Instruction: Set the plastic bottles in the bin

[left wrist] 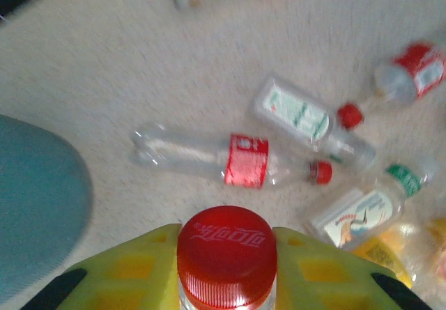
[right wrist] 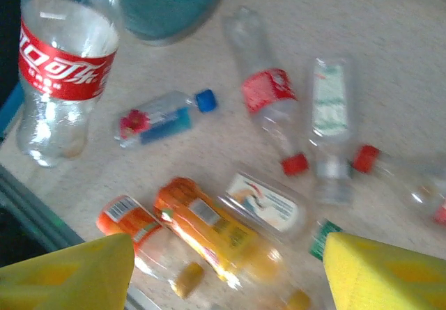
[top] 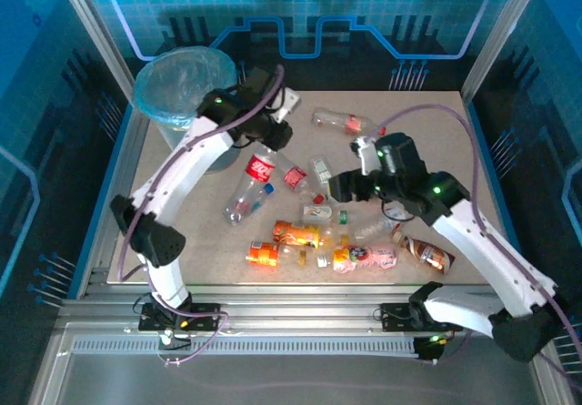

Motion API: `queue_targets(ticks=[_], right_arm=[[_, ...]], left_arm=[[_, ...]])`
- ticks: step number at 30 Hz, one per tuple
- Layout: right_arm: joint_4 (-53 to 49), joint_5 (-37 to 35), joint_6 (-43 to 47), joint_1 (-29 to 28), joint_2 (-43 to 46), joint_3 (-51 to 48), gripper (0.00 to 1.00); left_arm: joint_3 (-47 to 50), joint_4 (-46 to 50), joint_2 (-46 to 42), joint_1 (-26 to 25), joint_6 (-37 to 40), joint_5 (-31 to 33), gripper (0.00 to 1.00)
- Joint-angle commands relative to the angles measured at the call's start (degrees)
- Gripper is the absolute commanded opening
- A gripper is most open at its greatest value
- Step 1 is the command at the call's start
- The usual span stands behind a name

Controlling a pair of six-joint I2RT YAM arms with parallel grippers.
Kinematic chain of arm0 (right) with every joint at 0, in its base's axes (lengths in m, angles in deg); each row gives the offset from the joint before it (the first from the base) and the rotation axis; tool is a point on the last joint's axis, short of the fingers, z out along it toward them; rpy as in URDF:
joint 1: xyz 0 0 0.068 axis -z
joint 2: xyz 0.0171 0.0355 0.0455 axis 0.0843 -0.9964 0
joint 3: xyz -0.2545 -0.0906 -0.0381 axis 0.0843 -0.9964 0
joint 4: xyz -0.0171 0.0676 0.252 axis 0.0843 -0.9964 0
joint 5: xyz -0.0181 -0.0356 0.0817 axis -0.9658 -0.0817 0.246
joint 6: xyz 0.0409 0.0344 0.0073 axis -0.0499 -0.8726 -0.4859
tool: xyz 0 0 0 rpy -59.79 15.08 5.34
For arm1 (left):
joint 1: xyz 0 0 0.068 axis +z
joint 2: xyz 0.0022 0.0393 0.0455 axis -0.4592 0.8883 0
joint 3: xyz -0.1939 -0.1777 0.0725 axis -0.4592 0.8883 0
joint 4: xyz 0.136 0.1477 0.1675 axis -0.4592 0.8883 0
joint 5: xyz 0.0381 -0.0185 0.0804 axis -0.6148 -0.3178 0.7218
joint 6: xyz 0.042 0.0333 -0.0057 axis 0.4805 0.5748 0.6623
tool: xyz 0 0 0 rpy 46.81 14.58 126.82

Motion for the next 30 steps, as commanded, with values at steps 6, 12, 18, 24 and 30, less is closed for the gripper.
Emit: queue_targets(ticks=[6, 12, 18, 24, 30], right_arm=[[4.2, -2.0, 3.5, -11.1, -18.2, 23.0, 0.74], [3.7, -2.6, 5.8, -14.4, -28.7, 37.5, 0.74], [1.2, -2.2, 7.3, -17.1, -37.1, 49.5, 0.74], [-0.9, -1.2, 7.6, -18.7, -41.4, 55.1, 0.74], [-1.6, -1.6, 7.9, -19.1, -41.6, 55.4, 0.74]], left_arm=[[-8.2, -10.8, -8.8, 8.4, -3.6, 6.5, 0.00], [-9.3, -22.1, -11.1, 17.0, -4.9, 7.0, 0.00], [-10.3, -34.0, -11.0, 21.9, -7.6, 7.2, 0.00], [-9.1, -45.9, -8.6, 26.1, -9.0, 8.8, 0.00], [-9.1, -49.7, -2.7, 29.5, -11.3, 10.9, 0.00]])
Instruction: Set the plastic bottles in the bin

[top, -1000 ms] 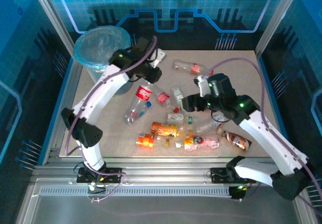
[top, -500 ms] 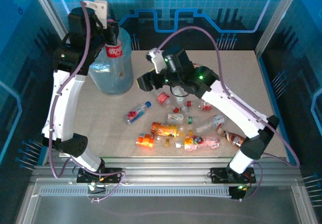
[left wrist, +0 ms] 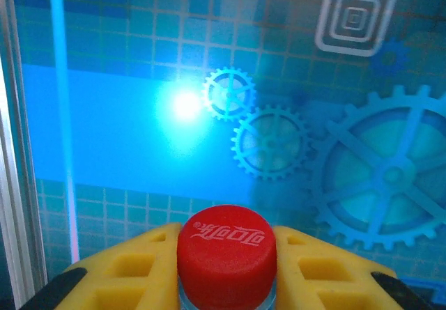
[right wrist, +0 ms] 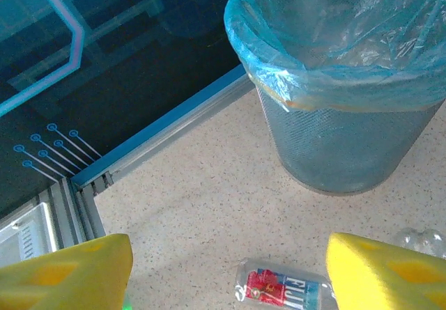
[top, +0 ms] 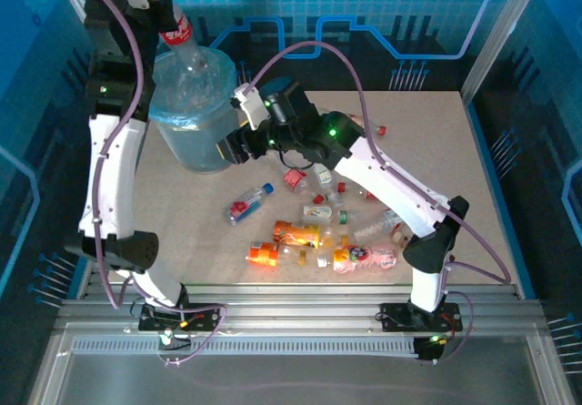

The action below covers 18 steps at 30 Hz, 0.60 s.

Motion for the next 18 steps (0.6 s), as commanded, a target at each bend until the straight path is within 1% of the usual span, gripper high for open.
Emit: queue_targets(ticks=[1, 6, 11, 12, 13, 15, 16, 17, 18], right_arm=[[-1.3, -0.1, 0.9, -1.0, -0.3, 1.8, 0.74], [-1.4, -1.0, 1.0, -1.1, 0.3, 0.5, 0.75], [-0.9, -2.0, 1.5, -1.0, 0.7, -1.4, 0.75], [-1.1, -2.1, 1.6, -1.0, 0.6, -1.4, 0.76], [-1.2, -2.1, 1.7, -1.0, 0.5, -1.3, 0.76], [-1.6, -1.8, 1.7, -1.0, 0.3, -1.3, 0.77], [-1.9, -1.6, 1.6, -1.0, 0.3, -1.4, 0.77], [-2.2, -1.5, 1.7, -1.0, 0.4, -1.6, 0.78], [-2.3, -1.5, 1.6, -1.0, 0.5, -2.0, 0.78]], left_arm=[[0.2, -4.7, 4.7, 2.1, -3.4, 1.6, 0.00], [4.2, -8.0, 8.4, 3.3, -6.0, 0.5, 0.00], [11.6, -13.3, 8.9, 3.3, -5.6, -0.4, 0.00], [12.8, -13.9, 8.9, 3.3, -5.3, -0.7, 0.02], [13.7, -14.2, 8.9, 3.3, -5.0, -0.7, 0.10], [15.6, -14.9, 8.9, 3.3, -4.4, -0.2, 0.14], [16.3, -14.9, 8.8, 3.3, -4.3, 0.0, 0.20], [17.1, -15.1, 8.5, 3.5, -4.2, 0.1, 0.31], [18.0, -15.6, 8.3, 3.5, -4.2, -0.3, 0.37]])
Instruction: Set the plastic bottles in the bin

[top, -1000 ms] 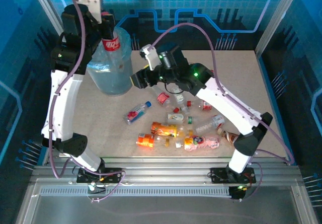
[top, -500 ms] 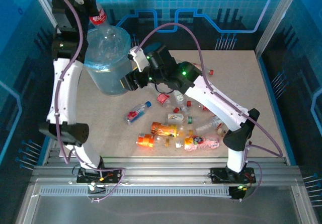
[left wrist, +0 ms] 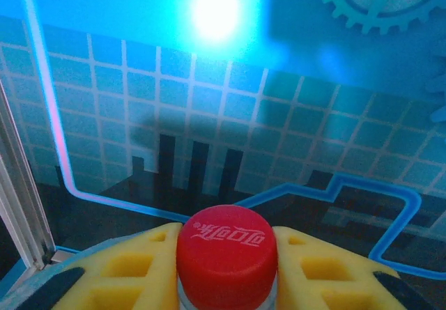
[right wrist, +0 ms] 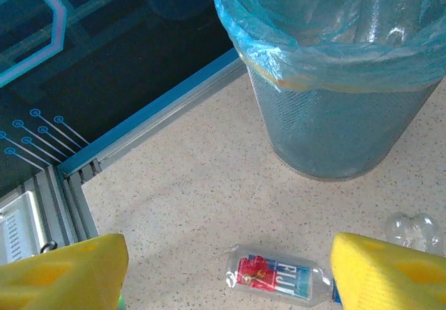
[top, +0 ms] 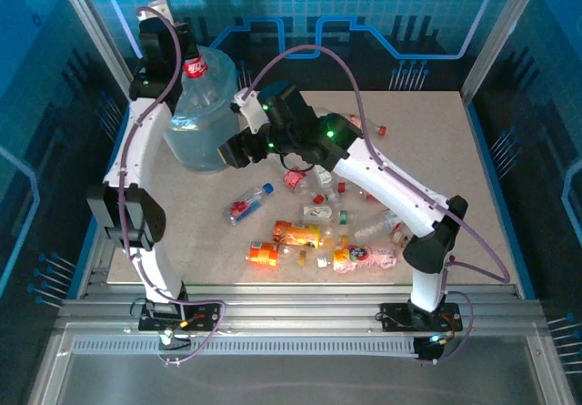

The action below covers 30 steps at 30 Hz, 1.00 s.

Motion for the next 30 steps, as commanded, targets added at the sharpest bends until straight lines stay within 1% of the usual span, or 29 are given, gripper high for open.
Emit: queue_targets(ticks=[1, 4, 9, 13, 16, 18, 23, 27, 30], right_arm=[[-1.2, -0.4, 0.7, -0.7, 0.6, -1.0, 0.78], [-1.2, -0.7, 0.4, -0.7, 0.7, -1.9, 0.78], [-1.2, -0.7, 0.0, -0.7, 1.3, -2.5, 0.78], [-1.6, -1.0, -0.3, -0.7, 2.0, -2.5, 0.78], [-2.3, -1.7, -0.3, -0.7, 2.7, -2.8, 0.78], [-2.7, -2.3, -0.2, -0.7, 3.3, -3.4, 0.79], [-4.0, -2.2, -0.7, -0.4, 4.4, -3.9, 0.79], [-4.8, -2.2, -1.0, 0.1, 6.0, -5.4, 0.79], [-5.2, -2.1, -1.6, 1.1, 8.0, -7.7, 0.79]], left_arm=[[2.2, -5.2, -1.5, 0.7, 0.4, -0.5, 0.41], [2.4, -4.8, -1.5, 0.9, 0.4, -0.9, 0.49], [-0.1, -2.0, -0.6, 1.6, -1.0, -2.0, 0.50], [-2.1, 0.7, -0.8, 1.7, -1.5, -2.6, 0.49], [-4.2, 4.2, -1.4, 1.8, -1.7, -4.6, 0.50], [-6.7, 8.2, -1.5, 1.7, -1.8, -6.7, 0.50], [-9.6, 14.1, -3.1, 1.5, -2.5, -12.2, 0.51], [-10.4, 17.8, -5.3, -0.5, -1.5, -13.6, 0.52], [-10.6, 19.9, -7.4, -4.0, 2.5, -12.6, 0.52]])
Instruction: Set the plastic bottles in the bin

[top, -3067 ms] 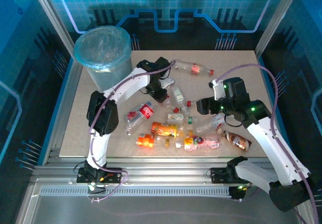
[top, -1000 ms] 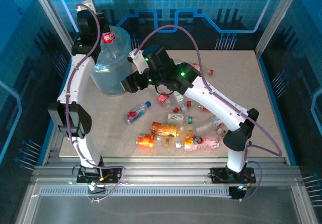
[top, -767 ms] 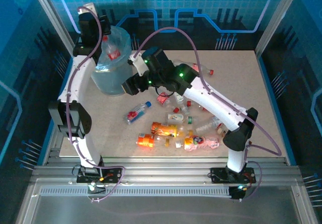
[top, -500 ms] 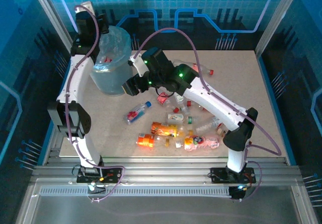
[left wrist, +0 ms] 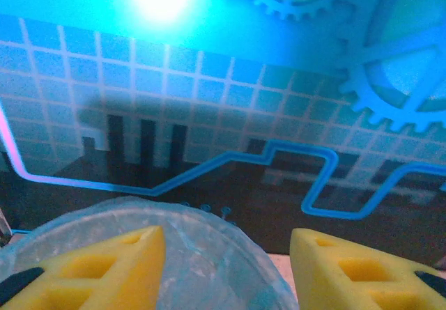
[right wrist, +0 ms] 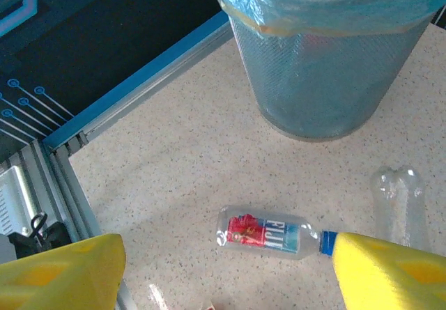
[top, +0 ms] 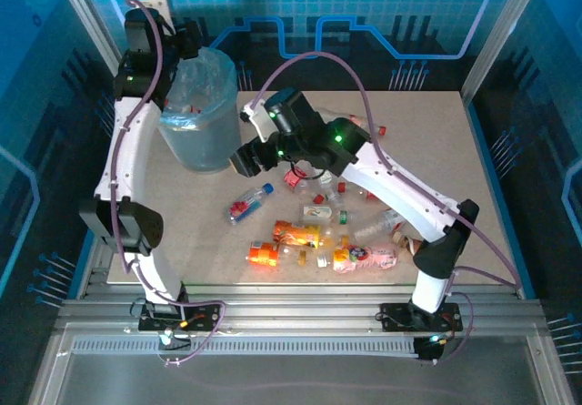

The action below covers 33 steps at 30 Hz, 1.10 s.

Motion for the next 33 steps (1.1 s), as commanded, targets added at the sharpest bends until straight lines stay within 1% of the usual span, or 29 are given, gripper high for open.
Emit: queue_targets(ticks=[1, 6, 11, 15, 18, 25, 30, 33], right_arm=[[-1.7, -0.3, -1.3, 1.3, 3.9, -2.5, 0.79], [-0.2, -0.2, -2.2, 3.7, 9.9, -9.5, 0.79], [0.1, -1.0, -3.0, 6.5, 16.8, -17.2, 0.80], [-0.1, -1.3, -3.7, 10.2, 23.3, -24.6, 0.80], [-0.4, -0.1, -5.0, 14.7, 28.6, -31.0, 0.80], [-4.1, 2.9, -5.1, 25.1, 37.7, -40.7, 0.80], [-5.7, 6.0, -4.5, 31.0, 41.3, -46.6, 0.80], [-5.6, 8.6, -4.5, 33.4, 42.5, -50.3, 0.80]], left_arm=[[-2.6, 4.5, -4.5, -4.9, 4.7, -1.0, 0.52], [-3.1, 8.5, -6.9, -13.8, 11.5, 1.9, 0.53], [-1.3, 11.0, -8.9, -22.0, 13.1, 2.3, 0.53], [2.6, 11.1, -10.2, -28.9, 15.3, 3.9, 0.54], [4.6, 11.9, -10.3, -33.1, 16.1, 4.4, 0.55], [6.1, 15.1, -7.3, -40.8, 18.4, 3.9, 0.56], [7.7, 17.5, -3.9, -44.6, 16.6, 2.4, 0.57], [10.5, 17.2, -2.8, -45.1, 13.0, 1.7, 0.57]])
